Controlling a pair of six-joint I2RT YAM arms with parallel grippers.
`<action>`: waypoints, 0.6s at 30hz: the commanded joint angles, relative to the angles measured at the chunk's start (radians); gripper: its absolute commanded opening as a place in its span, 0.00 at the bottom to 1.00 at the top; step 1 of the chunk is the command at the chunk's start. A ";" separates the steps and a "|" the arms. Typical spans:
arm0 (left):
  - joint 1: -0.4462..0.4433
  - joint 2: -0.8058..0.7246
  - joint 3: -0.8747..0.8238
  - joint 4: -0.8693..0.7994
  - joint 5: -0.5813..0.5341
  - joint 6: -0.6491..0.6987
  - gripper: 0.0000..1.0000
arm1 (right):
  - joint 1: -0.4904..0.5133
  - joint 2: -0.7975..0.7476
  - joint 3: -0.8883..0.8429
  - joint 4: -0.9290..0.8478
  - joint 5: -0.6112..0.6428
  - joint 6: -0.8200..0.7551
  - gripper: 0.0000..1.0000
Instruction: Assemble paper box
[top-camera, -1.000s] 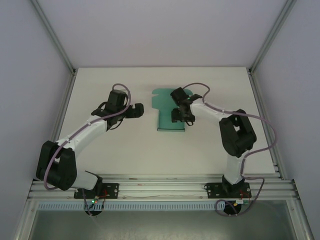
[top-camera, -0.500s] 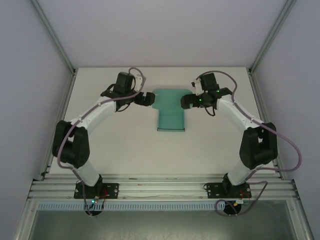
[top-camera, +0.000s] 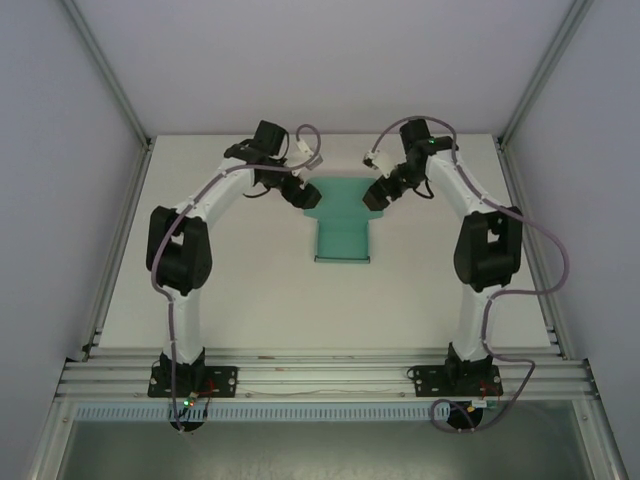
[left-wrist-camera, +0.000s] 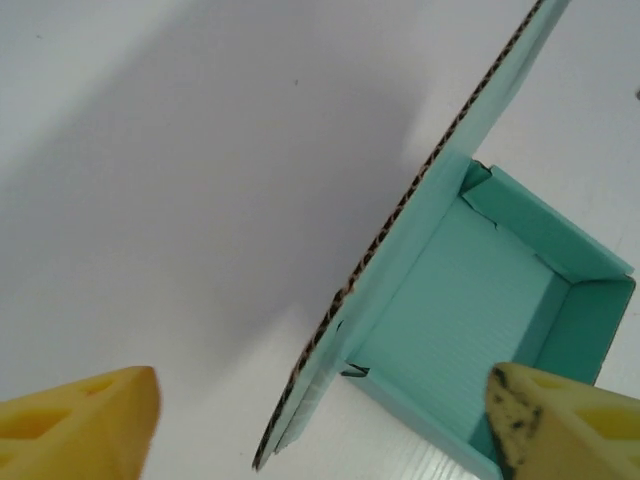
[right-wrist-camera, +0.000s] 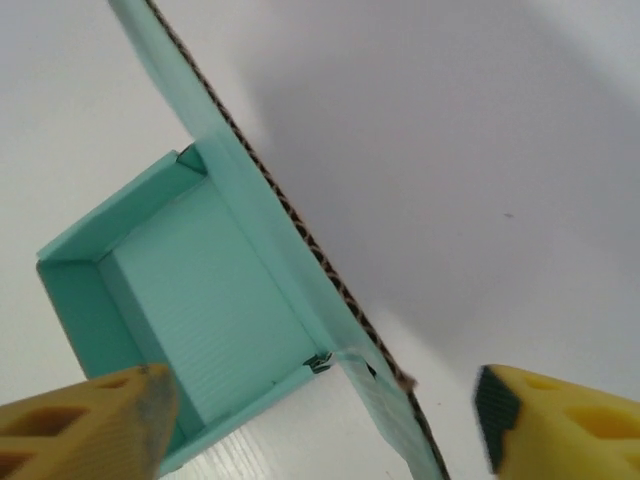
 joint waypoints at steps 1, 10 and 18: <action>0.002 0.041 0.075 -0.142 0.041 0.098 0.73 | -0.008 0.021 0.041 -0.116 -0.023 -0.076 0.58; -0.015 0.051 0.079 -0.141 -0.035 0.089 0.28 | -0.010 0.028 0.038 -0.073 0.016 -0.045 0.22; -0.031 0.039 0.069 -0.068 -0.109 0.012 0.00 | -0.010 0.001 0.023 -0.057 0.041 -0.021 0.04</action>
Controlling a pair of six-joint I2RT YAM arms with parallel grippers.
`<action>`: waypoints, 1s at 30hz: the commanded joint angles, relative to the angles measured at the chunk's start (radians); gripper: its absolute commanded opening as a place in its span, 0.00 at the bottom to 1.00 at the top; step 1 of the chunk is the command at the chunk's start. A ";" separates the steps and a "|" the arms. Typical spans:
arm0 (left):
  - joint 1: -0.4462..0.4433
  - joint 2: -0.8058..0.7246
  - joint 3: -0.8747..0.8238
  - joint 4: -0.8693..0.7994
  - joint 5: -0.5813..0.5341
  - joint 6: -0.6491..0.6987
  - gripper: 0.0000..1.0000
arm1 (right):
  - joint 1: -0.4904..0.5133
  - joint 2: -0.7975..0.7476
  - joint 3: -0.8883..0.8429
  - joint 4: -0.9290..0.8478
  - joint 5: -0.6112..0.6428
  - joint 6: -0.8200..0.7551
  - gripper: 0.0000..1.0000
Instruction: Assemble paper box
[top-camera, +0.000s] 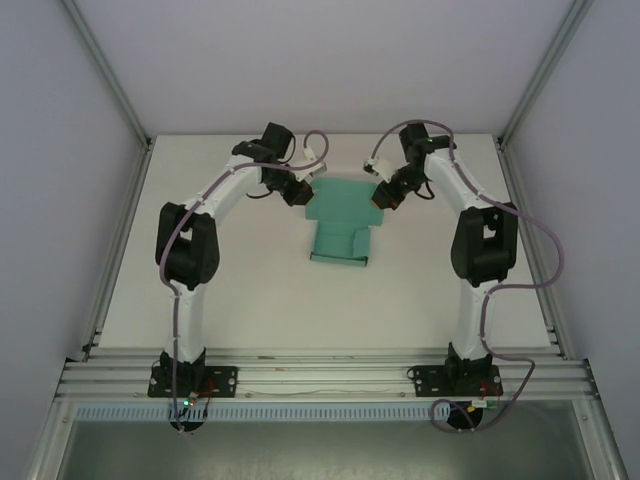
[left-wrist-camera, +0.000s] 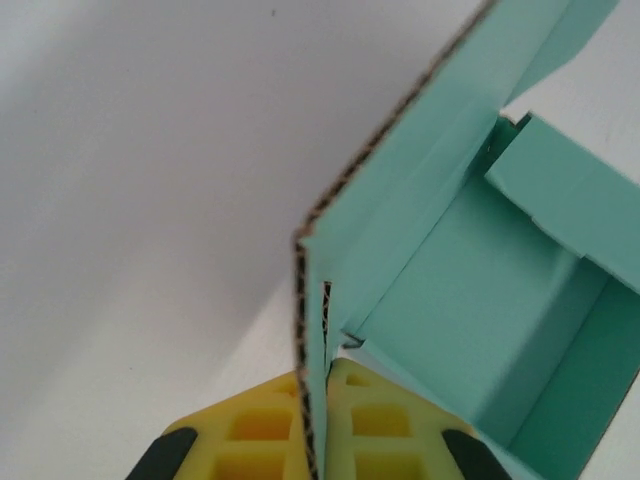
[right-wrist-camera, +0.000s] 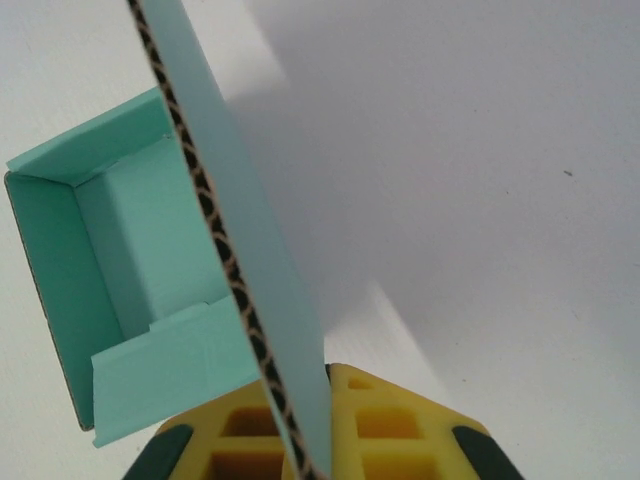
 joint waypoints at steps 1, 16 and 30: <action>-0.013 -0.012 0.018 0.041 -0.082 -0.059 0.00 | -0.002 -0.042 -0.006 0.022 0.040 0.041 0.03; -0.042 -0.172 -0.211 0.185 -0.163 -0.128 0.64 | 0.010 -0.213 -0.259 0.306 0.205 0.249 0.62; -0.024 -0.584 -0.763 0.604 -0.449 -0.502 1.00 | 0.021 -0.459 -0.630 0.409 0.165 0.965 0.61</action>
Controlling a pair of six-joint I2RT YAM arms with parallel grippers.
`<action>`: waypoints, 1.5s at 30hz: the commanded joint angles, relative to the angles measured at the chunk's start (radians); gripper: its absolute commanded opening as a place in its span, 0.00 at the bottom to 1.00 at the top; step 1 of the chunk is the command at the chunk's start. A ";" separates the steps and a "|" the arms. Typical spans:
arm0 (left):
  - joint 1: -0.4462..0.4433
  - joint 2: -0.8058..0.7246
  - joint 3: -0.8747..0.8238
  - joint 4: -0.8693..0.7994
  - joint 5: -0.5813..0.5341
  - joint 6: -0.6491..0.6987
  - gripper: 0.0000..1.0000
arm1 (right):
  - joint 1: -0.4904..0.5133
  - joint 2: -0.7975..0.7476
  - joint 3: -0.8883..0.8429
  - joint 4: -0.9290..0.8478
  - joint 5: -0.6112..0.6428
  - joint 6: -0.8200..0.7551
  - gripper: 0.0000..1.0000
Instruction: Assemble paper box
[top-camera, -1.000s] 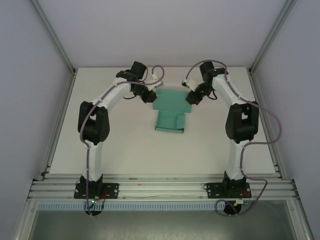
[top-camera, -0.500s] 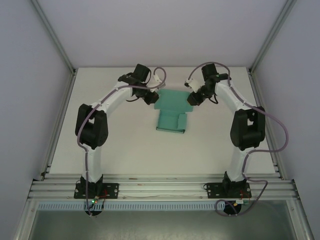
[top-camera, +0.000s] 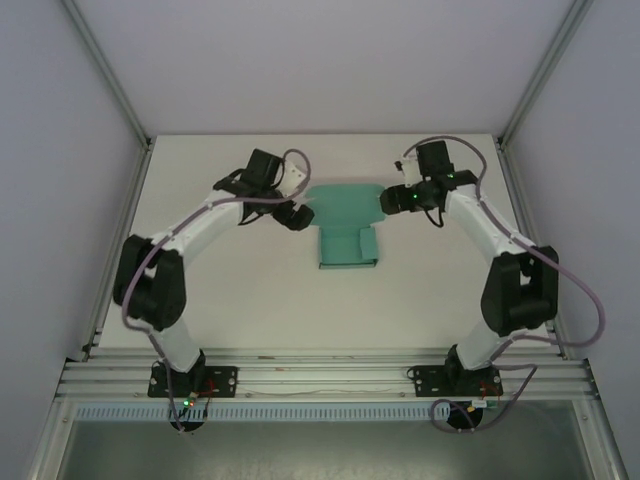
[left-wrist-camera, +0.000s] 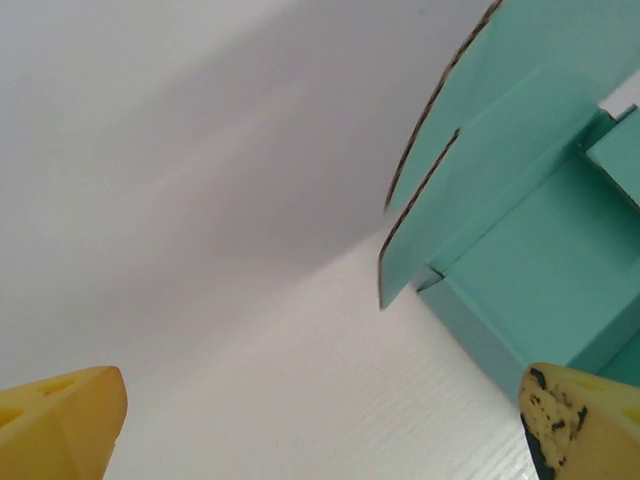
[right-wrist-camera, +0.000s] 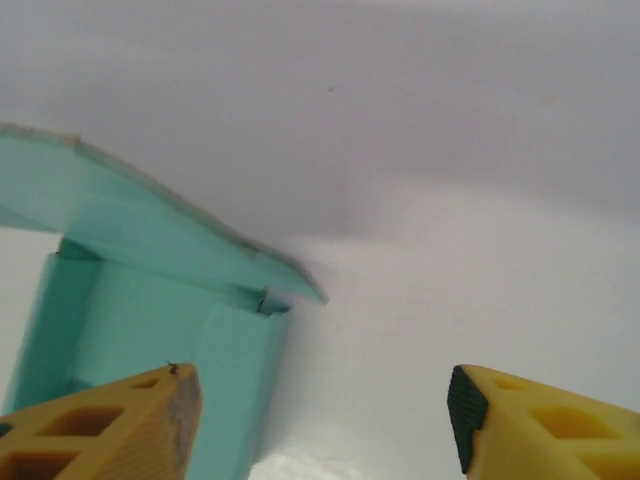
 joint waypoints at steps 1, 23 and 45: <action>0.022 -0.099 -0.138 0.176 -0.146 -0.193 1.00 | 0.024 0.016 -0.095 -0.012 -0.110 0.198 0.57; 0.045 -0.191 -0.347 0.239 -0.124 -0.331 1.00 | 0.123 0.205 -0.140 0.097 -0.040 0.269 0.20; 0.045 -0.162 -0.338 0.234 -0.113 -0.312 1.00 | 0.251 0.453 0.051 -0.205 0.385 0.297 0.13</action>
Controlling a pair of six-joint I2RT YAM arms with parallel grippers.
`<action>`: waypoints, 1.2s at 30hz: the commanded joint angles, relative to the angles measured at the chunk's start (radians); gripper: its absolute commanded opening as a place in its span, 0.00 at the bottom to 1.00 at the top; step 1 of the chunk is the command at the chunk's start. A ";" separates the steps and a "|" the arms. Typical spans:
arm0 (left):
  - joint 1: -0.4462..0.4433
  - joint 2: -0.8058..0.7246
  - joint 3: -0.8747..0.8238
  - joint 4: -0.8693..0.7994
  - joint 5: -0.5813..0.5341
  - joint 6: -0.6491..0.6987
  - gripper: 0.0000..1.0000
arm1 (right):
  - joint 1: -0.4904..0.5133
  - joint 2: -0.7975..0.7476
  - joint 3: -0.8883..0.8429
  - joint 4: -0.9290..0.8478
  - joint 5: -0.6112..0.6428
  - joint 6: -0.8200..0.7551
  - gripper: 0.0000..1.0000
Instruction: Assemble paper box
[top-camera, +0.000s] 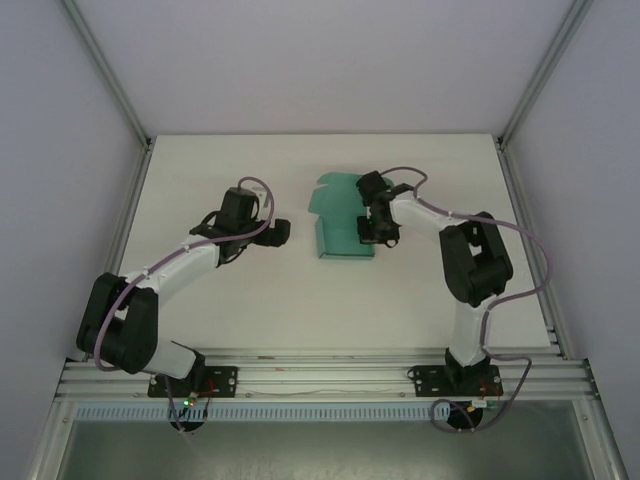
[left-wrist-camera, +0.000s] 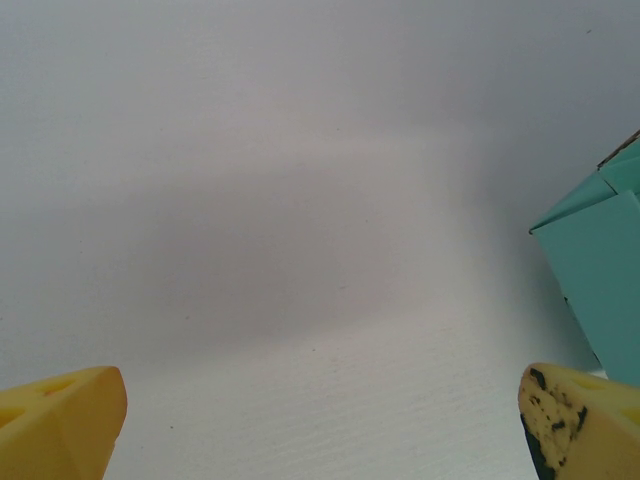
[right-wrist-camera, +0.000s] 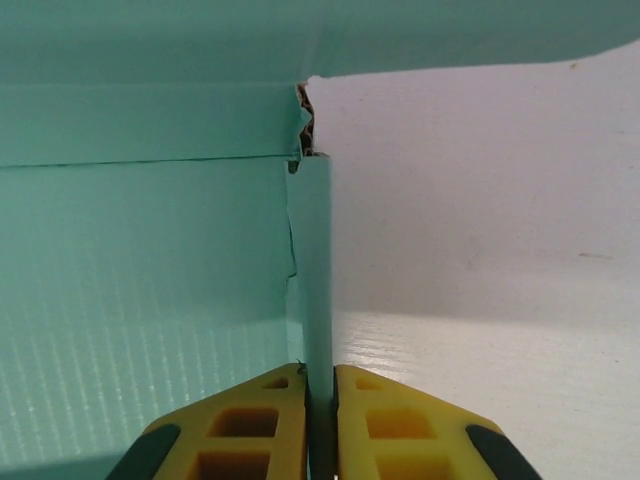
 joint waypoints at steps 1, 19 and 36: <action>0.010 0.001 0.006 0.008 0.003 0.003 1.00 | 0.004 0.112 -0.034 -0.120 0.143 0.022 0.14; 0.010 -0.041 0.011 -0.011 -0.044 -0.004 1.00 | 0.086 0.341 0.134 -0.355 0.375 0.112 0.00; 0.010 -0.039 0.045 -0.065 -0.060 0.005 1.00 | 0.152 0.398 0.161 -0.261 0.469 0.174 0.00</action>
